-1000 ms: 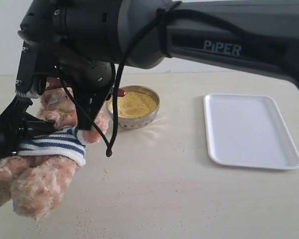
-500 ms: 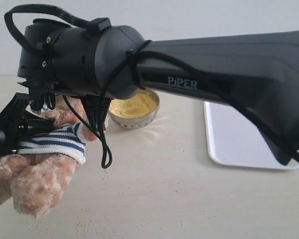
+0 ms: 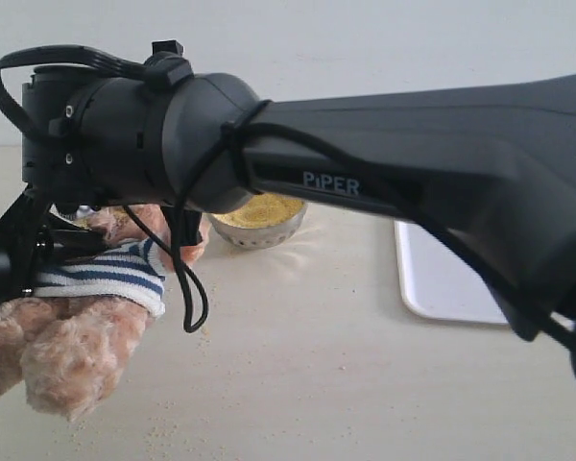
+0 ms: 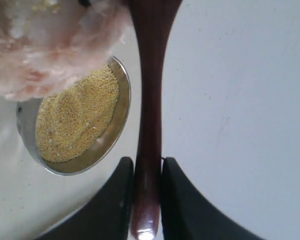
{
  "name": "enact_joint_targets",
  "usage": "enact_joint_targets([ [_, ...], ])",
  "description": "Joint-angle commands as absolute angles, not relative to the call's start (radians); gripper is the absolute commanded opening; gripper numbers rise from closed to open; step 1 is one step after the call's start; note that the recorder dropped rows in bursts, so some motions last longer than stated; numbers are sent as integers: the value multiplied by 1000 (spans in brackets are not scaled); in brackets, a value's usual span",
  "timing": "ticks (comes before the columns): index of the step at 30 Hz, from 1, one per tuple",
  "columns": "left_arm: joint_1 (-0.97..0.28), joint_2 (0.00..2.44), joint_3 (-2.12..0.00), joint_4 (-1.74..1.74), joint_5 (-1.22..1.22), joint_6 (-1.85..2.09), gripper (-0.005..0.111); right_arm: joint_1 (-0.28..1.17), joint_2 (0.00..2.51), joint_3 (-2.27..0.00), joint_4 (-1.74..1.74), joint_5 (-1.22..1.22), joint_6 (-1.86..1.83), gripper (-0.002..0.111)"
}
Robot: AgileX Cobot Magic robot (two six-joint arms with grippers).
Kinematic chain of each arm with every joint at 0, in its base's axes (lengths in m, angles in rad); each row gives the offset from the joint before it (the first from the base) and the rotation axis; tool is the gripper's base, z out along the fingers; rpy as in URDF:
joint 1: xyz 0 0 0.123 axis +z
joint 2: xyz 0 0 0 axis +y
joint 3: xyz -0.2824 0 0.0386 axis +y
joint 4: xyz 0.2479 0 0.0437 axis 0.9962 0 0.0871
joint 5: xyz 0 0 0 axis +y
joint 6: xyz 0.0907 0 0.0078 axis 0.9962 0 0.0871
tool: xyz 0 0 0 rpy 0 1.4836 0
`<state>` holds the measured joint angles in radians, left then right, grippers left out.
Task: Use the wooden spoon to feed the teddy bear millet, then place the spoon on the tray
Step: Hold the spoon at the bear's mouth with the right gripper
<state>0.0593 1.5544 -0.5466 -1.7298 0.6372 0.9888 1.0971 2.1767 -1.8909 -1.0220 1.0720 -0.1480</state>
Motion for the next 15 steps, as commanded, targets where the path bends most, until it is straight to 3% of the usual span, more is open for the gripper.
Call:
enact_joint_targets([
  [1, 57, 1548, -554, -1744, 662, 981, 5, 1102, 2175, -1896, -1040, 1095, -135, 0],
  [15, 57, 1548, -560, -1744, 662, 981, 5, 1128, 2175, -1896, -1074, 1175, -103, 0],
])
